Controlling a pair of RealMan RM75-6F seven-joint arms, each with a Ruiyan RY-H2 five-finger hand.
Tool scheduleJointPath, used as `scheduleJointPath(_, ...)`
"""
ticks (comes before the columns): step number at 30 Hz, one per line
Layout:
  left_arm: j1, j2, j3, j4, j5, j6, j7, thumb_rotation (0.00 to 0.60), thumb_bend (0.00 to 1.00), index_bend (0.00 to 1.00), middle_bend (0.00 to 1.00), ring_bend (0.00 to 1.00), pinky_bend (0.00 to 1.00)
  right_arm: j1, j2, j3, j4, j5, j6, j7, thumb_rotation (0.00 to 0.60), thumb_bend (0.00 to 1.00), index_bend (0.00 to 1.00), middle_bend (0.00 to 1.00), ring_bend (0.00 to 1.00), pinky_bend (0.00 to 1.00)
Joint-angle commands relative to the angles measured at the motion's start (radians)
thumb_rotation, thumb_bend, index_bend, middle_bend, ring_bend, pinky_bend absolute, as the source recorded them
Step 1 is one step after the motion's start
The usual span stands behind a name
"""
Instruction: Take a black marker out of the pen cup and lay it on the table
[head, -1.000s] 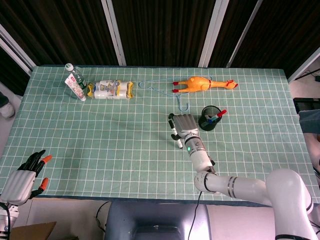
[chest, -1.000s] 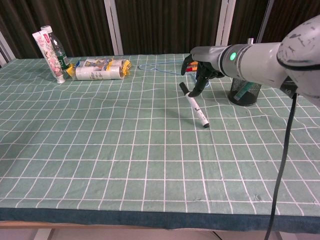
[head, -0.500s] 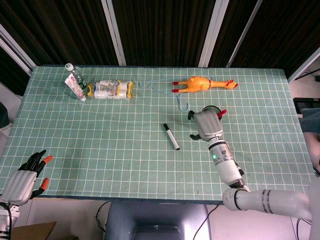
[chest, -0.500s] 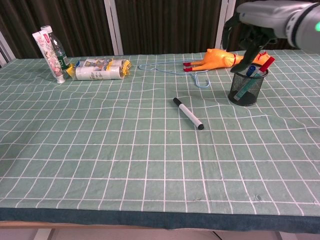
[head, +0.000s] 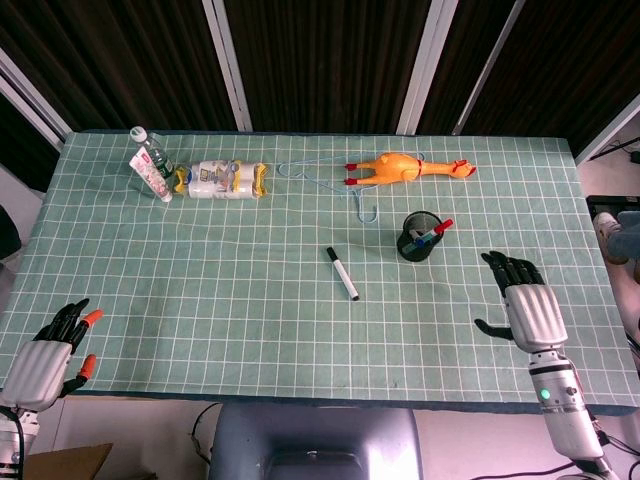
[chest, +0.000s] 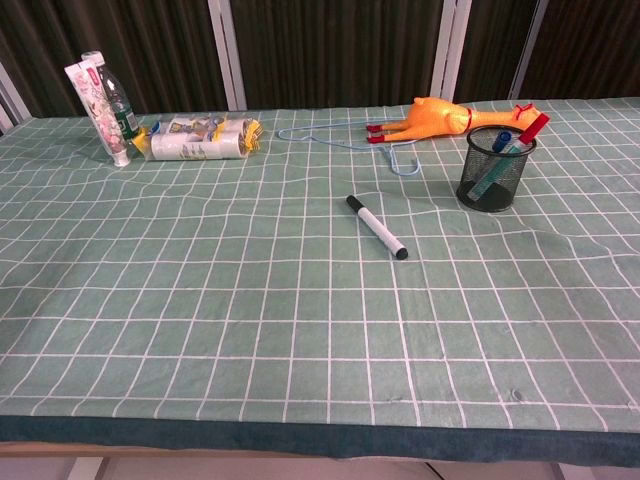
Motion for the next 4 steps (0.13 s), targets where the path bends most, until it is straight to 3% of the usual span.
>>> scheduleJointPath(1, -0.001, 0.0, 0.0, 0.0, 0.0, -0.001, 0.001, 0.6, 0.45, 0.17, 0.02, 0.05, 0.3, -0.017, 0.003, -0.006, 0.017, -0.016, -0.005, 0.018, 0.6, 0.24, 0.19, 0.19, 0.14, 0.22)
scheduleJointPath(4, -0.003, -0.001, 0.0, 0.0, -0.001, -0.006, 0.001, 0.6, 0.45, 0.17, 0.02, 0.05, 0.3, -0.027, -0.001, -0.003, 0.029, -0.02, -0.03, 0.044, 0.6, 0.24, 0.18, 0.18, 0.14, 0.22)
